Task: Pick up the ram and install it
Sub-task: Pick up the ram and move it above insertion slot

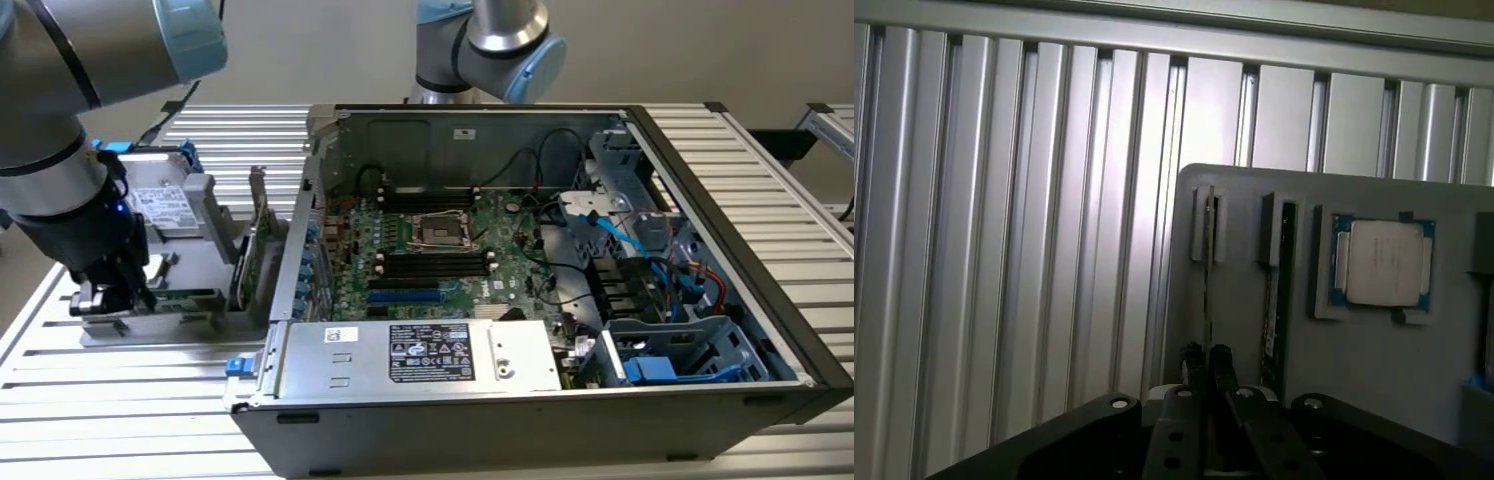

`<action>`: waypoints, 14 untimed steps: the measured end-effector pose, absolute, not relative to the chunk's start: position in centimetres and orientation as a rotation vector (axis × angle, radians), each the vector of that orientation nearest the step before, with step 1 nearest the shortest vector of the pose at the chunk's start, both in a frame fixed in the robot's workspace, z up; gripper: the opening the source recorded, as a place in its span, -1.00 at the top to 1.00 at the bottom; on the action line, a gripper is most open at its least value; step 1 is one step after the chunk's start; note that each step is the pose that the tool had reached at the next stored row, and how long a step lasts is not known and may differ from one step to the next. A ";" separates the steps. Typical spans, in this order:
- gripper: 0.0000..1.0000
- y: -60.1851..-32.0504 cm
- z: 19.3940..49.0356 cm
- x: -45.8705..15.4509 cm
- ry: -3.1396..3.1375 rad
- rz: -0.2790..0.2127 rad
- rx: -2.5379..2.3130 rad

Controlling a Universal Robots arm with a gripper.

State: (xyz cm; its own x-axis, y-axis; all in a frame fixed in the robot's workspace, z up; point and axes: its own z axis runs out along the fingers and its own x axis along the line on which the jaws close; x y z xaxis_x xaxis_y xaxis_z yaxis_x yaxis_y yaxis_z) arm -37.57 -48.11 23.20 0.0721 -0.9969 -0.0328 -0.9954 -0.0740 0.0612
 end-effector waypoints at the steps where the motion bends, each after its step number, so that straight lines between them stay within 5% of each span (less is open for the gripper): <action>1: 0.73 -48.1 23.5 -37.6 -2.122 -0.104 2.283; 14: 0.73 -48.1 29.3 -37.4 -2.115 -0.119 2.276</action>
State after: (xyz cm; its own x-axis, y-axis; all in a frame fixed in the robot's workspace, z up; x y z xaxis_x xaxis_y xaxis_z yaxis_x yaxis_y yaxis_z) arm -37.44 -48.12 29.34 0.0717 -0.9969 -0.0339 -0.9944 -0.0741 0.0759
